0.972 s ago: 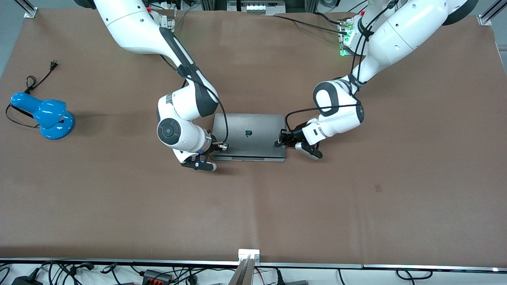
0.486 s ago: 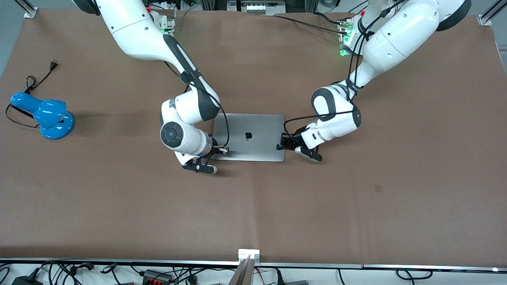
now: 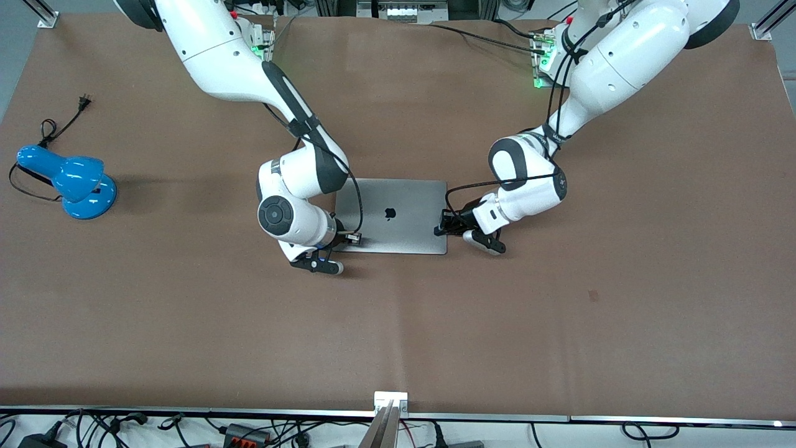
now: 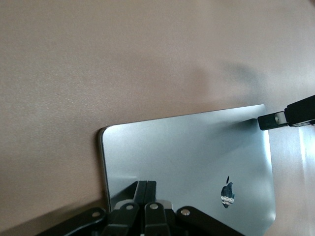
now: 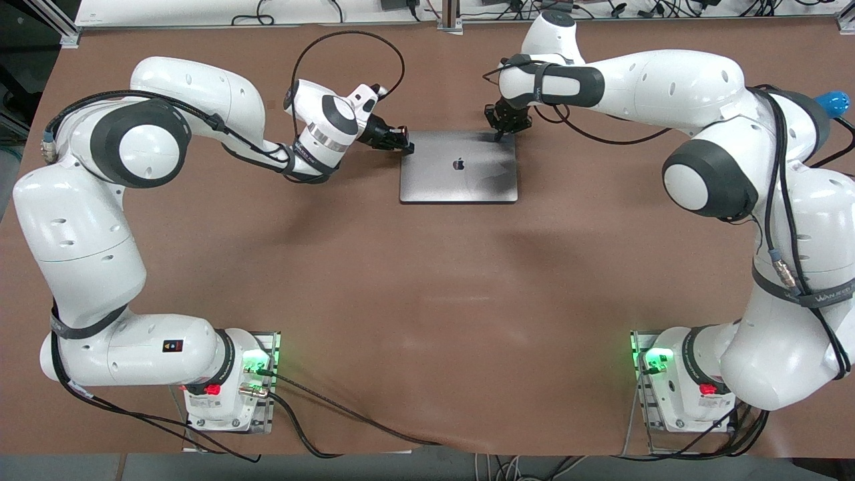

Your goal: Close laptop with both arms from behind

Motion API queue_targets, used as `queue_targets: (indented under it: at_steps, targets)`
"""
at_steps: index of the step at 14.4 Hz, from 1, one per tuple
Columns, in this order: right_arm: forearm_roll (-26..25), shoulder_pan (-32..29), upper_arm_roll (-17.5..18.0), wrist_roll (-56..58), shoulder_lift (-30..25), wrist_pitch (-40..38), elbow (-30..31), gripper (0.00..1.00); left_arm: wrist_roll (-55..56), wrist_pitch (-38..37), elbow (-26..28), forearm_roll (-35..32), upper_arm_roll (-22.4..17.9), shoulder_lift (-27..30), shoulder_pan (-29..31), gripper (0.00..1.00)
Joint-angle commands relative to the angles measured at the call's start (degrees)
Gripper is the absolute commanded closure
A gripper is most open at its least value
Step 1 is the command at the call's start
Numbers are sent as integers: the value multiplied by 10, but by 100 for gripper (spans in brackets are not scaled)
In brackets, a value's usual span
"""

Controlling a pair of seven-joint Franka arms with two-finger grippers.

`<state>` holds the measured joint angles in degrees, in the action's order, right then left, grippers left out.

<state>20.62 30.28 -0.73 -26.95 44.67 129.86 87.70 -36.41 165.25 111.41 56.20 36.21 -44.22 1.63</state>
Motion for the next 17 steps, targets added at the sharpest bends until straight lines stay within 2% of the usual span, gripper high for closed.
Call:
queue_targets:
  at_steps: [1,5,10,12,17]
  targets:
    - [-8,0,3,-4,8,0,-22,100,-19,19,-10,6,-13,-20,-8,100]
    - [-9,0,3,-4,9,0,-22,100,-18,19,-10,6,-13,-18,-7,100]
    - [-22,-5,-4,-1,-17,-15,-23,100,-14,10,-4,6,-14,32,7,100]
    - [-37,-3,-16,1,-35,-32,-23,100,-14,-21,-9,6,-14,48,14,100]
    - [-100,-10,-57,43,-107,-128,-22,100,-13,-158,-30,-4,-25,92,60,100]
